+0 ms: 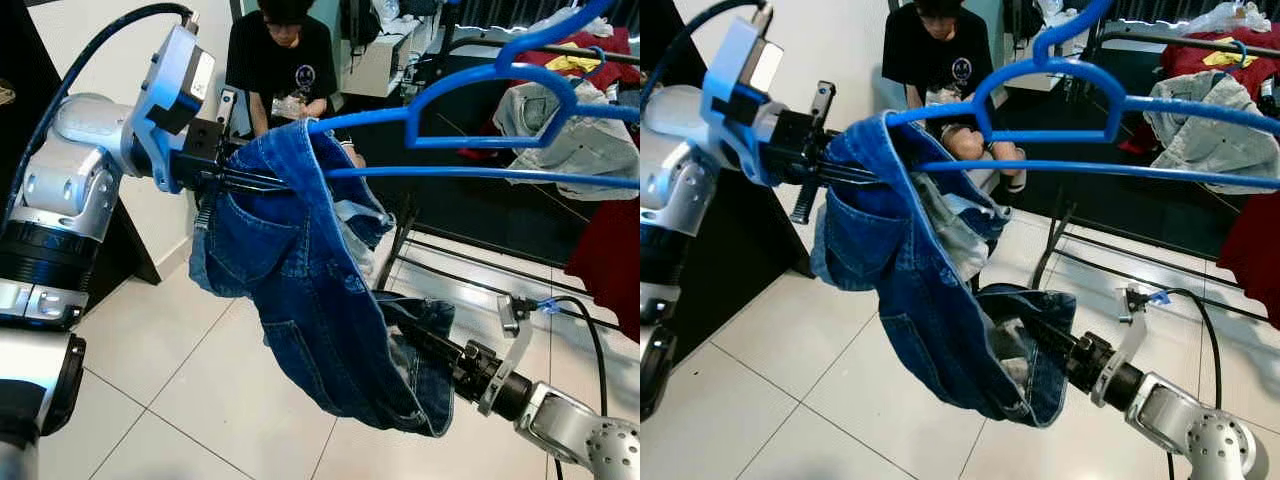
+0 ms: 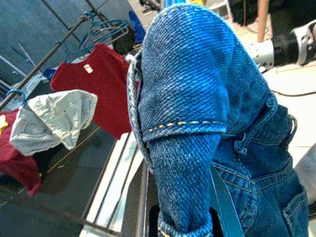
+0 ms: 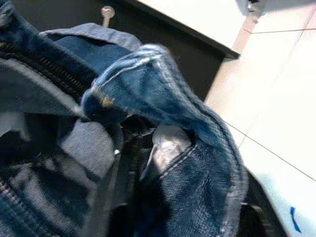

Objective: Hang hanger

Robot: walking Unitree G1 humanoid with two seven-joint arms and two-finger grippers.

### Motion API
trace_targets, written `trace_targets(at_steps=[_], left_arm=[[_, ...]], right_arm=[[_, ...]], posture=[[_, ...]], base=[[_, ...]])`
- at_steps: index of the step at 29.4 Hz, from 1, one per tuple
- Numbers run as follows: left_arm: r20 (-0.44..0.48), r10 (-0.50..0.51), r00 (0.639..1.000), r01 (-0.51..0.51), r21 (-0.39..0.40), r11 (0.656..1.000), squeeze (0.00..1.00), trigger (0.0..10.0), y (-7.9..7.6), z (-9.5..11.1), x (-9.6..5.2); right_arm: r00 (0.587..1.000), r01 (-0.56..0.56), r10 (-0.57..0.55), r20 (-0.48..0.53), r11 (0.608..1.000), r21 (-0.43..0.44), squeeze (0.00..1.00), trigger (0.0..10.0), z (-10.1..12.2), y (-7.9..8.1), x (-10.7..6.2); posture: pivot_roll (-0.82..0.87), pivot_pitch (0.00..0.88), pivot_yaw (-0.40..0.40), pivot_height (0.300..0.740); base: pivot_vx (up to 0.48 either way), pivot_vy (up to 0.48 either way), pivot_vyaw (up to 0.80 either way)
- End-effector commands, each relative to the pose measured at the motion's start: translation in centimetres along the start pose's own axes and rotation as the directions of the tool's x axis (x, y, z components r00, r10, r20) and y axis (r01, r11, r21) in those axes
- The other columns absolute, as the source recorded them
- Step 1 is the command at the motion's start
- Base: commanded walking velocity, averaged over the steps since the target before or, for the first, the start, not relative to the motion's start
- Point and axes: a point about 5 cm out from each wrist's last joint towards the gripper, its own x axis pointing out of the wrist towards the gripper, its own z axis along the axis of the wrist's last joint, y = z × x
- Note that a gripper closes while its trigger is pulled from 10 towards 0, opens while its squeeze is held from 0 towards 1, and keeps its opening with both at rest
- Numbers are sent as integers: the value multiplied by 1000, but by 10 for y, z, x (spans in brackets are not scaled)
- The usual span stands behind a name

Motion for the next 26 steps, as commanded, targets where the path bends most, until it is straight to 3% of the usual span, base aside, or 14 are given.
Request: trace_targets(at_steps=[1,9,10,11,13,16,18,20,23,26], left_arm=[[1,50,999,-50,39,998,0,0,4,5,-7],[-105,98,990,-91,70,993,0,0,6,-7,-19],[-130,102,986,-93,75,993,0,0,5,-11,-21],[-204,74,976,-61,70,996,0,0,-5,-24,-27],[-231,58,971,-44,66,997,0,0,-9,-28,-29],[-234,45,971,-33,55,998,0,0,-13,-31,-32],[-206,24,978,-16,40,999,0,0,-20,-30,-37],[-206,24,978,-16,40,999,0,0,-20,-30,-37],[-190,-6,982,13,39,999,0,0,-25,-29,-39],[-195,-22,981,31,44,999,0,0,-27,-30,-40]], right_arm=[[1000,28,-28,0,1000,-2,0,0,3,-1,-1],[994,72,-69,90,997,-27,0,0,28,-1,-12],[991,78,-74,111,996,-32,0,0,34,0,-15],[977,79,-66,205,995,-55,0,0,51,2,-21],[968,81,-64,244,995,-61,0,0,57,2,-23],[954,96,-72,291,993,-68,0,0,64,1,-27],[910,108,-77,408,993,-53,0,0,81,-1,-35],[910,108,-77,408,993,-53,0,0,81,-1,-35],[859,95,-69,508,995,-25,0,0,98,1,-40],[841,87,-66,537,996,-14,0,0,104,1,-42]], posture=[[10,51,37,740],[6,54,42,740],[5,54,43,740],[3,55,45,740],[3,55,45,740],[7,56,42,740],[11,57,41,740],[11,57,41,740],[11,57,40,740],[12,56,38,740]], base=[[0,0,0],[0,0,0],[0,0,0],[0,0,0],[0,0,0],[0,0,0],[0,0,0],[0,0,0],[0,0,0],[0,0,0]])
